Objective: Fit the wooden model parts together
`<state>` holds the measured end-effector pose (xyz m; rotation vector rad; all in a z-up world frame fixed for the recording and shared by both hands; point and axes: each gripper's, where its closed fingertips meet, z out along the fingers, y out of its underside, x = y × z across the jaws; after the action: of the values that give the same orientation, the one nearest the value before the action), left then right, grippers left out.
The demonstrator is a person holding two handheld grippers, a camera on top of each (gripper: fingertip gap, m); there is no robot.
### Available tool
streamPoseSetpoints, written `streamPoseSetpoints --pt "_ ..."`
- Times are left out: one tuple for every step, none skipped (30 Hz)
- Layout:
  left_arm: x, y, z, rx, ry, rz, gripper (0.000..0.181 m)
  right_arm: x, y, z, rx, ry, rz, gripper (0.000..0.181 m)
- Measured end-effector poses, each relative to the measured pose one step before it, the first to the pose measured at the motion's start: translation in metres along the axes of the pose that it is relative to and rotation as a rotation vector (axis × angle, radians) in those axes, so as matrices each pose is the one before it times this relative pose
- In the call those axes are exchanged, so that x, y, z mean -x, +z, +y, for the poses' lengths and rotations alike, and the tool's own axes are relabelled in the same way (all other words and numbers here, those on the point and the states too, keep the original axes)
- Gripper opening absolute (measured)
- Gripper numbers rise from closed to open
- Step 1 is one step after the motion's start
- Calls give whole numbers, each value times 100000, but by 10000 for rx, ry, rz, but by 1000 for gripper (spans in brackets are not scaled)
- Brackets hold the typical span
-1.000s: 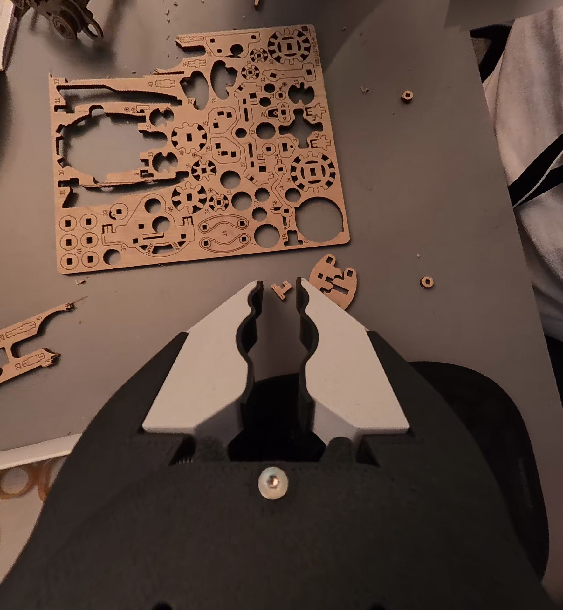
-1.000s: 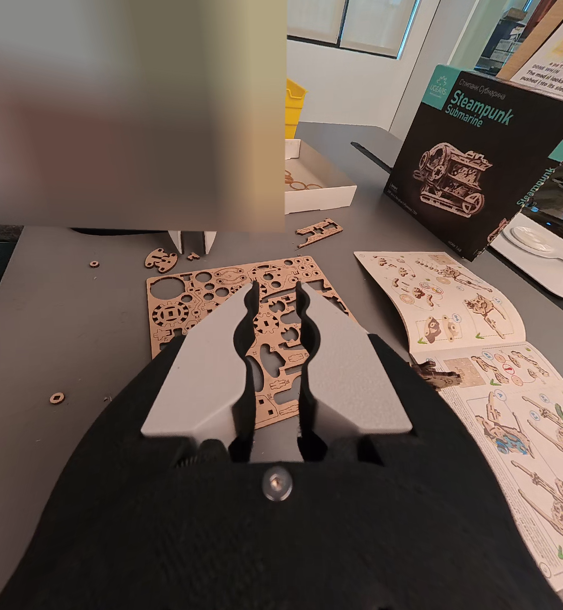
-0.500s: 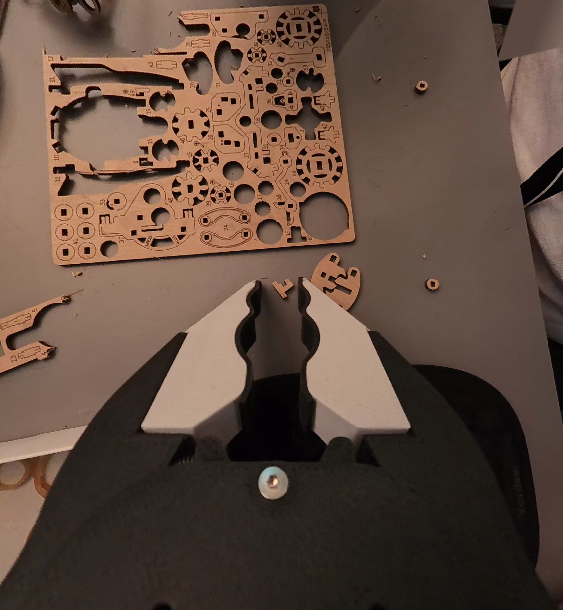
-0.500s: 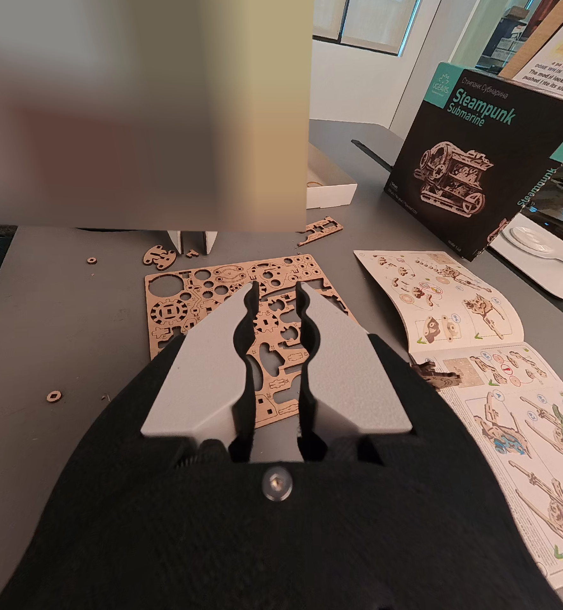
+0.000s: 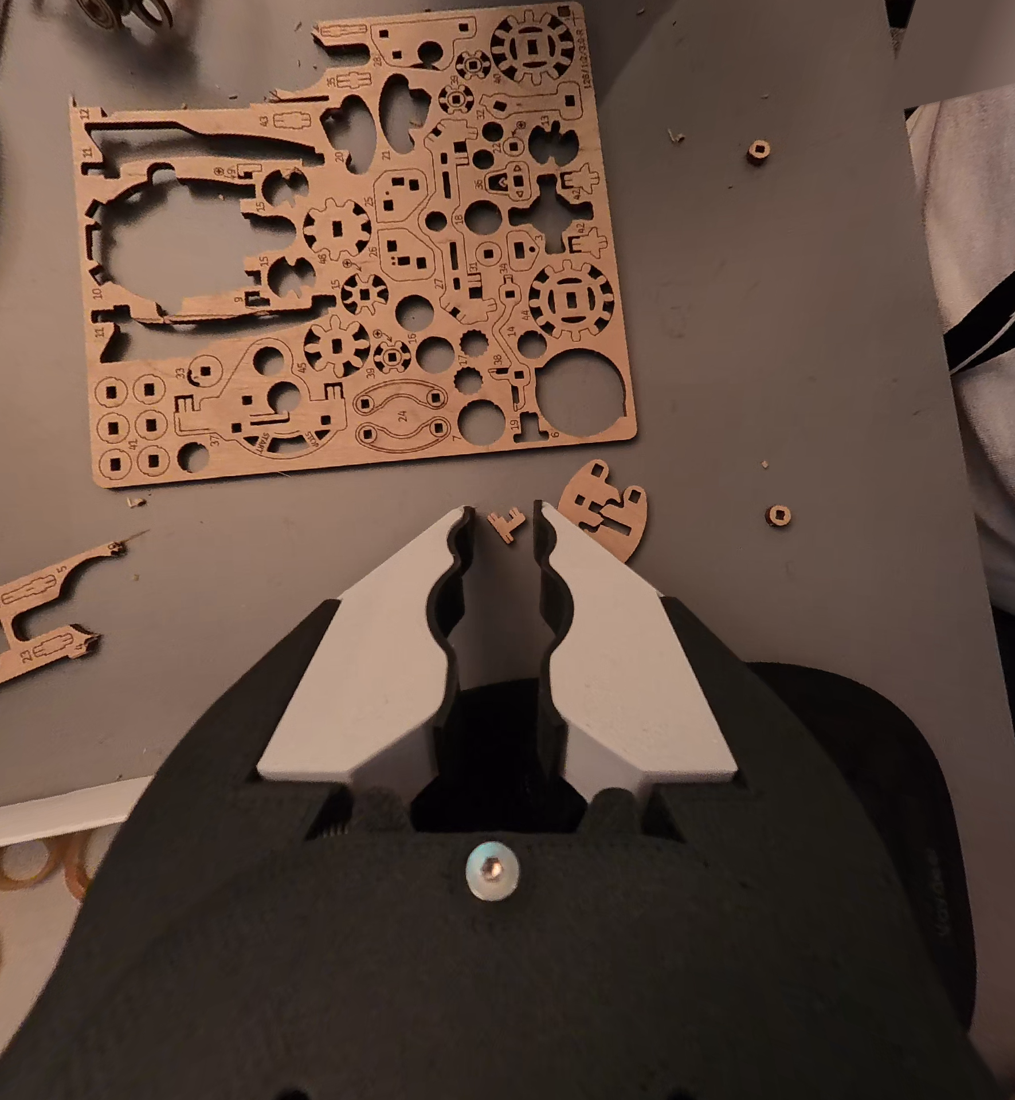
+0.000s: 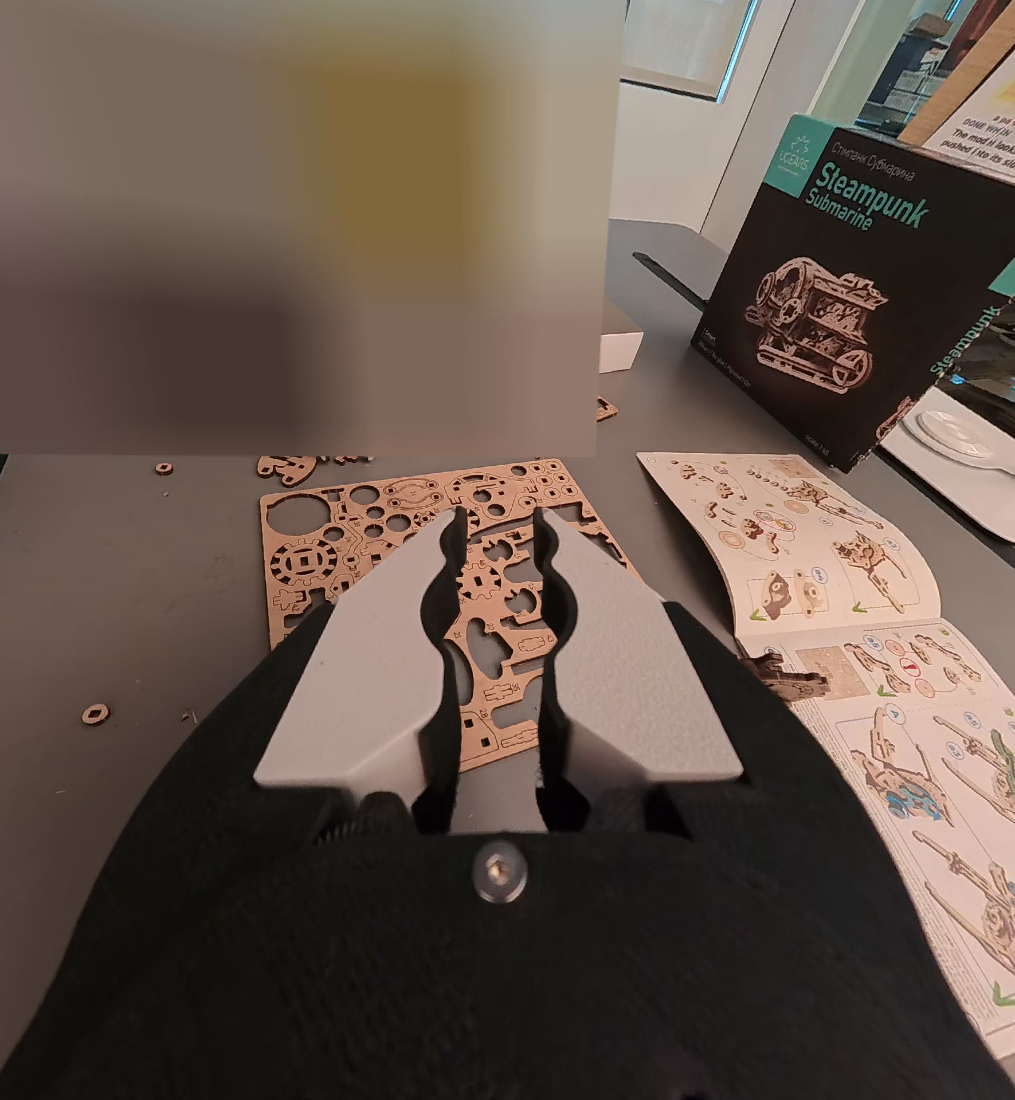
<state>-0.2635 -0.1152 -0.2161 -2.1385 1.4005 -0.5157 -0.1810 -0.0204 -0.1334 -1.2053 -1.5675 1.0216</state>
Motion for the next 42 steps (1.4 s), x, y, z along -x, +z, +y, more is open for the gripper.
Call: streamPoseSetpoints --pt "-7 20 -5 6 24 -13 18 -15 -3 6 3 1 4 20" --pt "0 -3 8 6 8 -12 18 8 8 16 7 1 -5 20" --pt "-3 3 -2 4 -4 -3 18 7 5 22 12 -5 0 20" --pt "9 -8 8 -2 -4 4 18 -7 7 17 8 -16 5 20" --pt "-3 -16 -2 -10 -13 11 18 -11 2 12 12 -12 8 20" --pt "-9 -12 9 -10 -27 17 18 -9 -14 -4 4 -10 9 20" --pt "7 -21 2 -13 -28 14 18 -13 -19 -25 -6 -12 10 20" --pt "-1 -31 -3 -17 -31 6 18 -12 -26 -27 -10 -8 13 20" --pt "8 -35 6 -7 -35 3 18 -2 -27 -27 -11 -3 1 20" --pt "12 -18 22 3 -36 4 18 8 -12 -23 -3 1 0 20" --pt "3 3 9 -1 -28 9 18 17 -5 -23 -8 -8 -2 20" --pt "4 4 7 -2 -23 11 18 25 5 -11 -3 -11 -2 20" --pt "-1 -7 2 -9 -25 10 18 21 5 6 9 -6 -5 20" --pt "9 -29 -2 -8 -16 9 17 17 18 13 7 -2 -7 20" --pt "8 -46 25 1 -8 4 16 27 4 -9 -3 -2 -6 20" --pt "27 -72 20 -8 -9 -2 13 4 -1 1 1 -2 -4 20" --pt "27 -80 10 -16 -7 2 9 -2 -1 1 1 0 1 20" --pt "7 -60 -6 -26 -5 14 6 -10 0 0 -2 3 2 20" --pt "13 -26 2 -22 -10 9 4 -21 7 3 1 9 4 20" --pt "17 4 2 -11 -17 8 3 -13 1 14 0 10 1 20" --pt "22 6 7 1 -7 -3 3 -22 7 19 6 7 5 20" --pt "1 -6 10 2 13 -7 2 -31 -4 9 4 1 9 20" --pt "3 -19 -18 3 40 -25 0 -26 -3 -9 -1 0 11 20" --pt "11 -3 -3 8 50 -33 0 -31 -10 -10 -5 2 9 20" --pt "-3 3 12 24 35 -21 0 -7 -10 -12 -4 -1 4 20" --pt "0 9 -2 14 19 -15 0 -31 -15 -1 3 -5 12 20" --pt "4 -14 -17 -8 14 -10 0 -28 -17 1 -3 -10 17 20" --pt "-4 -21 -36 -27 7 -1 0 -33 -14 -3 0 0 10 20" --pt "23 -34 -25 -32 -15 -1 0 -16 -2 5 1 9 2 20" --pt "66 -38 -33 -24 -36 -17 0 4 1 -2 -3 6 -6 20" --pt "75 -25 10 -4 -32 -30 0 12 8 1 4 -2 -4 20" --pt "59 -34 22 -3 -21 -16 0 6 7 32 14 -15 4 20" --pt "43 -44 -4 -14 -20 -11 0 -10 11 26 17 -18 5 20" --pt "23 -52 3 -22 -25 0 0 10 4 7 10 -11 0 20" --pt "69 -49 -26 -33 -45 -14 0 7 0 14 3 -1 -4 20" --pt "44 -54 -54 -60 -96 9 0 2 3 -4 4 6 -8 20" --pt "-198 -35 -118 -89 -149 166 2 21 2 -4 -1 3 -6 20" --pt "-168 -10 -143 -64 -176 153 9 26 -5 -8 -5 -8 -7 20" --pt "-100 45 -97 -28 -189 99 15 25 8 -1 6 -15 -6 20" --pt "-82 102 -24 56 -128 50 20 21 14 19 15 -18 -4 20" --pt "-18 143 37 102 -36 -35 23 22 24 31 18 -14 -2 20" --pt "33 149 68 121 27 -106 24 10 16 16 11 -12 0 20"
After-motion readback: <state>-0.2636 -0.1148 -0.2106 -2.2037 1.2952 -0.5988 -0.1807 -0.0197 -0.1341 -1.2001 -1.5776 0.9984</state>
